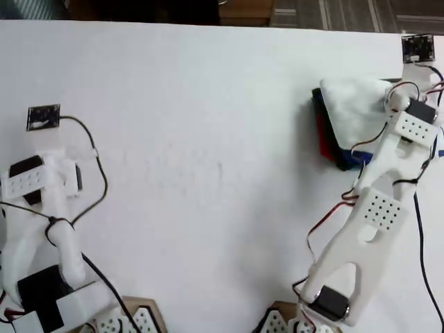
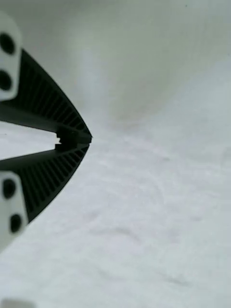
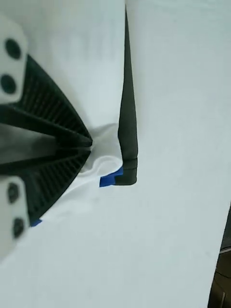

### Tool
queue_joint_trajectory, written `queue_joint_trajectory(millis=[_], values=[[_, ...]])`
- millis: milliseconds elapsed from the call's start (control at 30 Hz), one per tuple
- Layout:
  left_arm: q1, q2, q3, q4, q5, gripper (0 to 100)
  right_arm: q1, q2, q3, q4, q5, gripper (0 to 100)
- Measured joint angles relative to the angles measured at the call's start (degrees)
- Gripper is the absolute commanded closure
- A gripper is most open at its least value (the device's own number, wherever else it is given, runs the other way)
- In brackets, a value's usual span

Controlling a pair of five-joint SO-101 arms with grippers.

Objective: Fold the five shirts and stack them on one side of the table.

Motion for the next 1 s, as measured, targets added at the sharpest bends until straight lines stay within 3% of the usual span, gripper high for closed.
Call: queue_joint_trajectory(millis=[567,767,1000], values=[[0.00,0.00,0.00,0.00,0.00,97,-1.76,-7.03,-24.88,25.41,0.18,97.8],[0.00,0.00,0.00,0.00,0.00,97,0.88,-10.90,-24.88,46.86,3.34,97.8],[0.00,0.00,0.00,0.00,0.00,97,7.91,-10.20,-24.97,50.11,5.36,97.8]])
